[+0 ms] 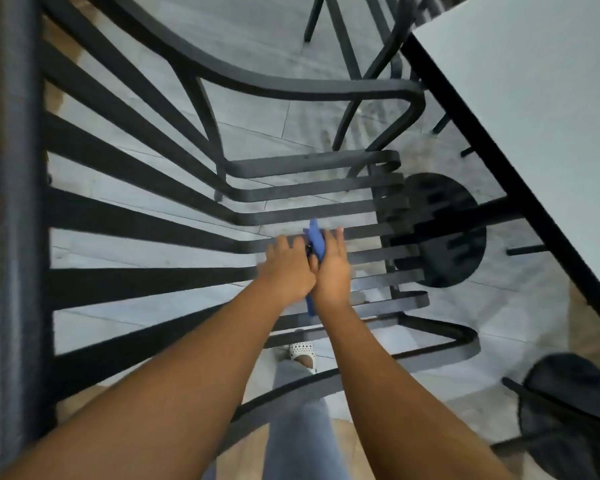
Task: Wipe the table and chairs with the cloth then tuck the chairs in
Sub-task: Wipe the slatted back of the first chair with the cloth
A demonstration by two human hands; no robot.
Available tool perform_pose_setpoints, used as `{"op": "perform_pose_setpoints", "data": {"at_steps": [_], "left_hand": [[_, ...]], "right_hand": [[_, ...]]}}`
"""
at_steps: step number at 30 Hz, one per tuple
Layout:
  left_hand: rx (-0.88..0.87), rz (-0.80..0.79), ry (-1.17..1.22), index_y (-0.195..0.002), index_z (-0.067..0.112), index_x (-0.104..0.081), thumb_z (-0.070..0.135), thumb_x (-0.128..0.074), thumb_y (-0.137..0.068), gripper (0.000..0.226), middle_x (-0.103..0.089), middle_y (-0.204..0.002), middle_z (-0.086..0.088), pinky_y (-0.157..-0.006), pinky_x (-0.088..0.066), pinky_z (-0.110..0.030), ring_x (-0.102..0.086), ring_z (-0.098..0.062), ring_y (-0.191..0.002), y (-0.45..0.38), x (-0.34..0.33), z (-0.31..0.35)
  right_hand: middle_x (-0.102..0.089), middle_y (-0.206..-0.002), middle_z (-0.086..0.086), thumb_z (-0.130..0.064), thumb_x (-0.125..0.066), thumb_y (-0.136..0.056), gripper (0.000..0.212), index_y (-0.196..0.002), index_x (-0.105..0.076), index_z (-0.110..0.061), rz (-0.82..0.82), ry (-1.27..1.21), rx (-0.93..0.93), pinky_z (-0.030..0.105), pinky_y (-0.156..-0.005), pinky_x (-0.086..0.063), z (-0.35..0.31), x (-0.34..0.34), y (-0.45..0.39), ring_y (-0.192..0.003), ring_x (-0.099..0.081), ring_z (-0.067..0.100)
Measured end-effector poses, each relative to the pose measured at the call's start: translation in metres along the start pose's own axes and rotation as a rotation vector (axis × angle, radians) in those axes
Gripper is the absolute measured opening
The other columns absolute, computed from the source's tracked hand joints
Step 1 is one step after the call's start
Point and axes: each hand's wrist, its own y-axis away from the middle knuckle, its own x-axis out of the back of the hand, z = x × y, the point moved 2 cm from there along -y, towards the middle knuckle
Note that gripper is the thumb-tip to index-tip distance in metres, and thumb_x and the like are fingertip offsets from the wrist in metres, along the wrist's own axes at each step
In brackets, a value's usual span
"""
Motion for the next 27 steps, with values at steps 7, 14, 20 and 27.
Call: {"op": "perform_pose_setpoints", "data": {"at_steps": [7, 14, 20, 27], "left_hand": [[-0.251, -0.091, -0.754, -0.144, 0.030, 0.022, 0.082, -0.035, -0.075, 0.104, 0.034, -0.149, -0.010, -0.099, 0.020, -0.066, 0.032, -0.047, -0.131, 0.036, 0.057, -0.034], [-0.268, -0.222, -0.977, -0.148, 0.029, 0.012, 0.083, -0.036, -0.074, 0.104, 0.027, -0.151, -0.016, -0.096, 0.015, -0.072, 0.028, -0.053, -0.130, 0.057, 0.089, -0.043], [-0.359, -0.153, -0.828, -0.134, 0.017, -0.042, 0.041, -0.048, -0.094, 0.047, -0.042, -0.139, -0.012, -0.101, -0.033, -0.043, -0.040, -0.031, -0.128, 0.049, 0.106, -0.034], [-0.615, -0.161, -0.898, -0.118, 0.013, -0.059, 0.018, -0.037, -0.101, 0.028, -0.060, -0.120, -0.007, -0.084, -0.046, -0.031, -0.057, -0.024, -0.110, 0.032, 0.137, -0.022]], "right_hand": [[0.014, -0.156, 0.016, -0.025, -0.051, -0.096, 0.078, -0.150, 0.004, -0.012, 0.186, 0.142, -0.171, 0.057, -0.109, -0.028, -0.044, -0.003, 0.034, -0.144, 0.001, 0.039], [0.007, -0.158, 0.012, -0.022, -0.043, -0.100, 0.069, -0.151, 0.002, -0.022, 0.205, 0.120, -0.300, 0.044, -0.088, -0.050, -0.077, 0.001, 0.051, -0.127, -0.045, 0.038], [-0.056, -0.118, 0.015, -0.036, -0.040, -0.100, 0.033, -0.124, -0.048, -0.015, 0.245, 0.158, -0.462, 0.037, -0.071, -0.044, -0.081, -0.005, 0.062, -0.098, -0.057, 0.032], [-0.060, -0.099, 0.010, -0.051, -0.039, -0.096, 0.046, -0.107, -0.055, -0.010, 0.314, 0.255, -0.561, 0.032, -0.065, -0.041, -0.098, -0.005, 0.060, -0.087, -0.059, 0.028]]}}
